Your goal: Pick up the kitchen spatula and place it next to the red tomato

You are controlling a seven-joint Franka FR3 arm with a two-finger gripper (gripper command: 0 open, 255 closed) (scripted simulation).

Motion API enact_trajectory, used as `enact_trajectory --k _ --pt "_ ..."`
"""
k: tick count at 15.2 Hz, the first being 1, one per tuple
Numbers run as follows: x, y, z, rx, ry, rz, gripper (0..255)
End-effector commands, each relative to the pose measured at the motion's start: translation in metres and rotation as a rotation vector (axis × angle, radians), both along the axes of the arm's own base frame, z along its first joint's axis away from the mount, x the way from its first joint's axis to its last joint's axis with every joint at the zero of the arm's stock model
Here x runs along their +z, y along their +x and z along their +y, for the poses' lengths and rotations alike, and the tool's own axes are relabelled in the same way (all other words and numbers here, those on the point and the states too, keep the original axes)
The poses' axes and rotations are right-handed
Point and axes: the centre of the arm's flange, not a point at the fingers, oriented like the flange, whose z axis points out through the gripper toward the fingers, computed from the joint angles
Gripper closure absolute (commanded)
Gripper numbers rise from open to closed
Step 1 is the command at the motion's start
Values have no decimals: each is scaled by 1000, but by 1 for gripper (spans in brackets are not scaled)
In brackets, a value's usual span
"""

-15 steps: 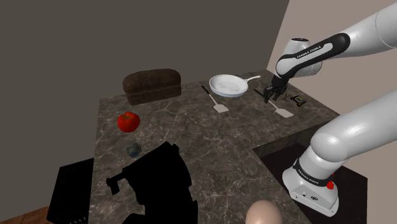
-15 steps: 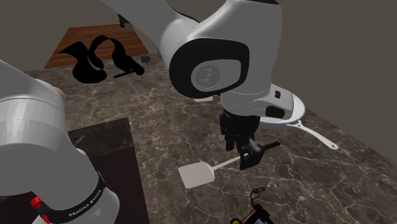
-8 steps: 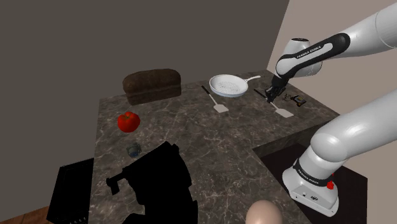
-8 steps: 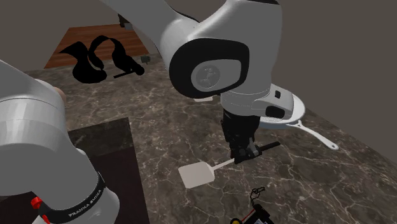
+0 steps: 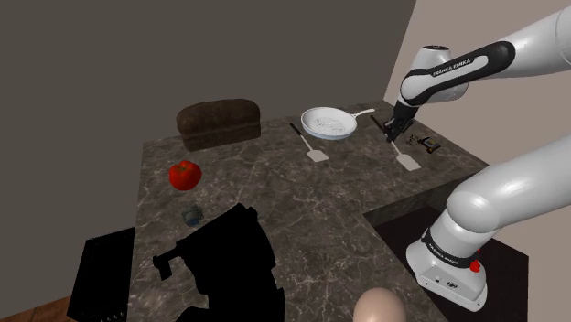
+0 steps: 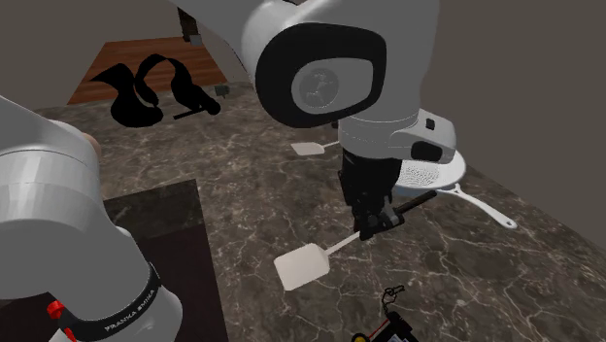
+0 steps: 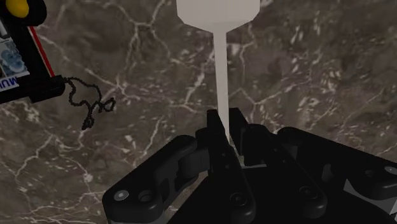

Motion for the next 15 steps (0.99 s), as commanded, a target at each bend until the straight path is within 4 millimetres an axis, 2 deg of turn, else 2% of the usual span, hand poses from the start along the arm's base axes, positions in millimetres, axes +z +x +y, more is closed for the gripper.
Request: enact_trajectory --k 1,15 --pt "11 0 0 0 0 0 255" --pt "85 0 0 0 0 0 255"
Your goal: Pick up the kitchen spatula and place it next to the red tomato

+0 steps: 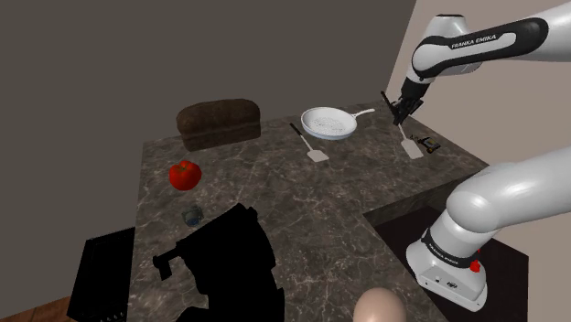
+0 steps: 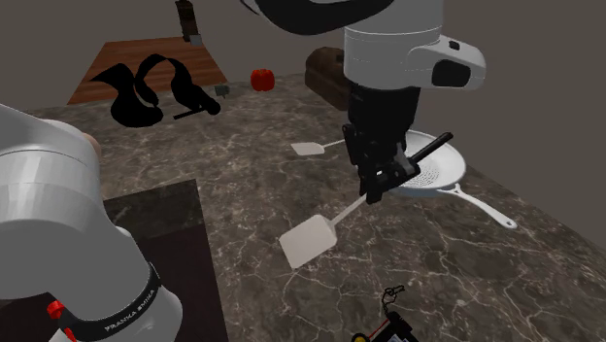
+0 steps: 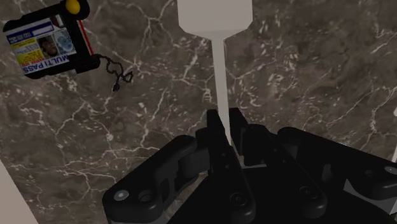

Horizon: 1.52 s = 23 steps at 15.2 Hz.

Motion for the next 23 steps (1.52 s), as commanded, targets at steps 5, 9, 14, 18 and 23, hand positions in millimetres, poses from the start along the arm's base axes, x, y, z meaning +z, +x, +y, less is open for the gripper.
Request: enact_trajectory --k 5,9,14,18,23 --pt "31 1 0 0 0 1 255" --pt "39 15 22 0 0 1 255" --pt "39 51 78 0 0 1 255" --pt "39 79 122 0 0 1 255" --pt "39 115 178 0 0 1 255"
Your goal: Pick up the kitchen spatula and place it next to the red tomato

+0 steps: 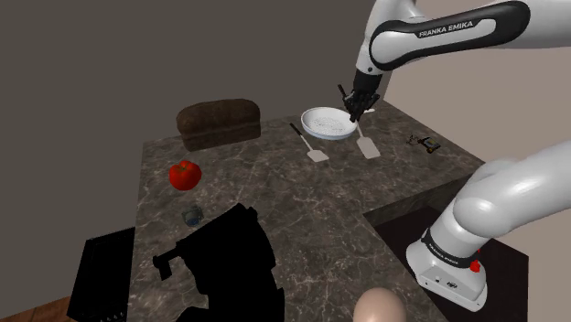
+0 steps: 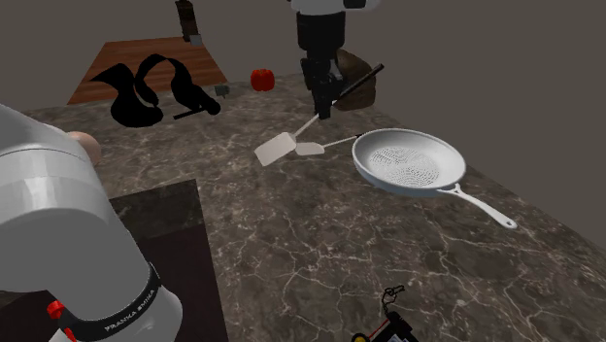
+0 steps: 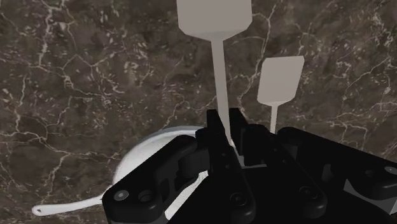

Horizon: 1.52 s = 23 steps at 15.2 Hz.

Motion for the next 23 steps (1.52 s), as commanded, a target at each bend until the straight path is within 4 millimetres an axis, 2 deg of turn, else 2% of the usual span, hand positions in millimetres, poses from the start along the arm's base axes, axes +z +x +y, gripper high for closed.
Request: enact_trajectory --k 1,23 --pt "-2 16 23 -1 1 -1 255" --pt "-2 173 268 -1 1 -1 255"
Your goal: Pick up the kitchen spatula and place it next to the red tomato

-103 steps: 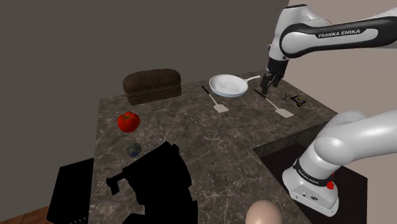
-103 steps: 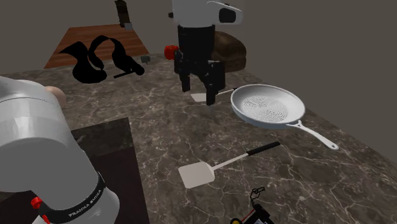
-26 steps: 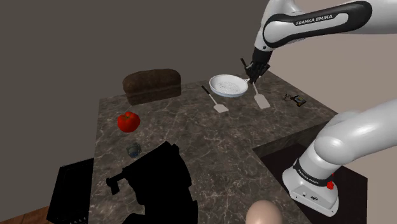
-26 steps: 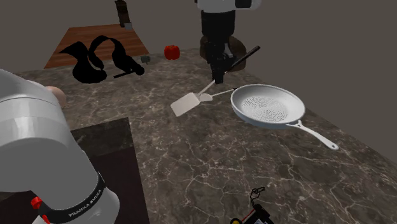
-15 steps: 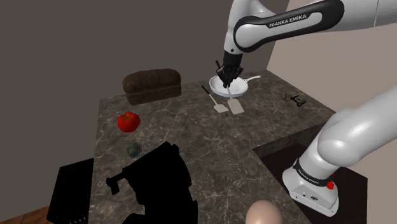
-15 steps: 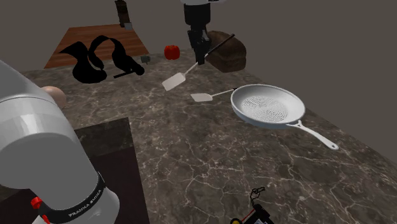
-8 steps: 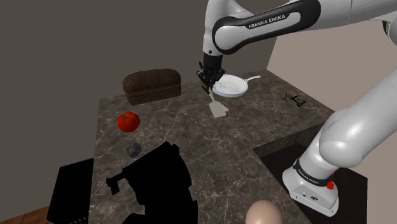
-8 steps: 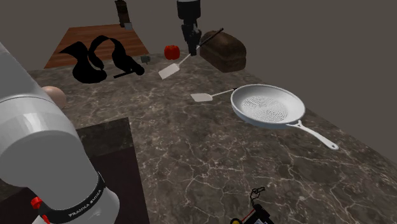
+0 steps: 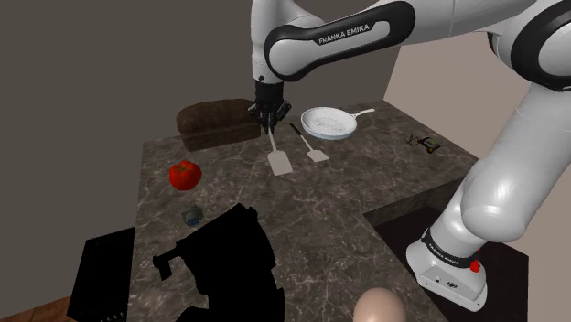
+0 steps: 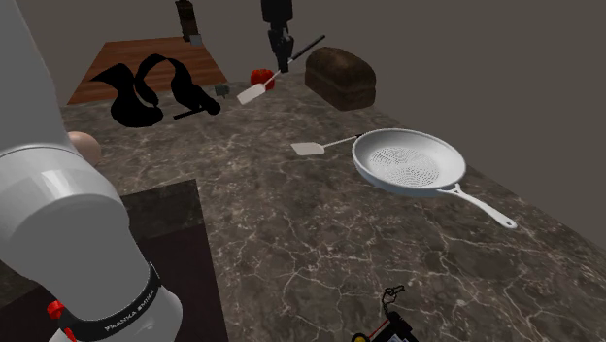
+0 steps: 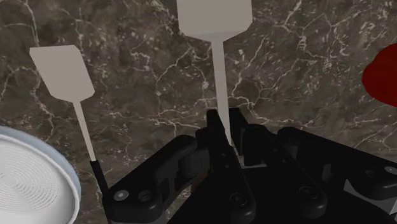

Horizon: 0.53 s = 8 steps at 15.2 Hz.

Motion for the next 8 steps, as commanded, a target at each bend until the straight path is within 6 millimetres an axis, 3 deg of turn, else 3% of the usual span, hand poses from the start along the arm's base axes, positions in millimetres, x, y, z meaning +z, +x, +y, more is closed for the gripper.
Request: enact_trajectory --k 1,2,8 --pt "0 15 24 -1 1 0 255" --pt "0 24 37 -1 1 0 255" --pt "-31 24 37 -1 1 0 255"
